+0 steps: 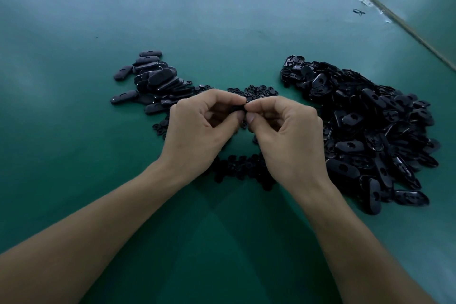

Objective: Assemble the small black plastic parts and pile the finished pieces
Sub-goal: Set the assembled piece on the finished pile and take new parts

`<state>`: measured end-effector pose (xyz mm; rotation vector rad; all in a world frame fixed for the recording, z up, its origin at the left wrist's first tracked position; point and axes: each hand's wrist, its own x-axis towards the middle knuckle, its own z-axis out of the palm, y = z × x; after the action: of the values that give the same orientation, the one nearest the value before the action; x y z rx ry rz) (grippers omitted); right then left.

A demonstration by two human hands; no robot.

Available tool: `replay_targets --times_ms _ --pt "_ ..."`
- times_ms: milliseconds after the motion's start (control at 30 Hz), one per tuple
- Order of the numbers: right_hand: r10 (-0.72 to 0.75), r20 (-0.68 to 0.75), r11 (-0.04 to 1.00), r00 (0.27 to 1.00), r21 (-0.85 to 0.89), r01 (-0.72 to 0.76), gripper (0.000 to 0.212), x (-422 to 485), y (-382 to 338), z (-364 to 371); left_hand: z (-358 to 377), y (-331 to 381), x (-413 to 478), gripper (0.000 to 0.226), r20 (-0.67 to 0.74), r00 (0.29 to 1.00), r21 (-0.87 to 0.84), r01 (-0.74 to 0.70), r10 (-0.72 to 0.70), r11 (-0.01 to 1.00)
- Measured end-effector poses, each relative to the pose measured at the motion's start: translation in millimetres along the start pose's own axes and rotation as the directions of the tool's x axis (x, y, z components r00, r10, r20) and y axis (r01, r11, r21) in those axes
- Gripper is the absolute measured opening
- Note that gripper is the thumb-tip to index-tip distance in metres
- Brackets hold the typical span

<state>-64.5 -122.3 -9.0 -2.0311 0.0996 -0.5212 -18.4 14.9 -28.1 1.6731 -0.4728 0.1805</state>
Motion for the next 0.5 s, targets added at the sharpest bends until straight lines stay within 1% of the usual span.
replay_targets --times_ms 267,367,500 --pt "-0.004 -0.019 1.000 1.000 -0.009 0.004 0.019 0.1 0.2 -1.1 0.3 1.3 -0.6 0.033 -0.028 0.999 0.054 -0.031 0.033 0.998" --pt "-0.009 -0.010 1.000 1.000 -0.025 0.009 0.017 -1.2 0.8 0.6 0.2 1.8 -1.0 0.031 -0.016 0.999 0.077 -0.038 0.039 0.996" --pt "-0.034 -0.001 0.999 0.999 -0.025 0.034 0.019 -1.6 -0.7 1.1 -0.2 1.9 -0.5 0.029 -0.029 0.999 0.089 -0.023 0.026 0.996"
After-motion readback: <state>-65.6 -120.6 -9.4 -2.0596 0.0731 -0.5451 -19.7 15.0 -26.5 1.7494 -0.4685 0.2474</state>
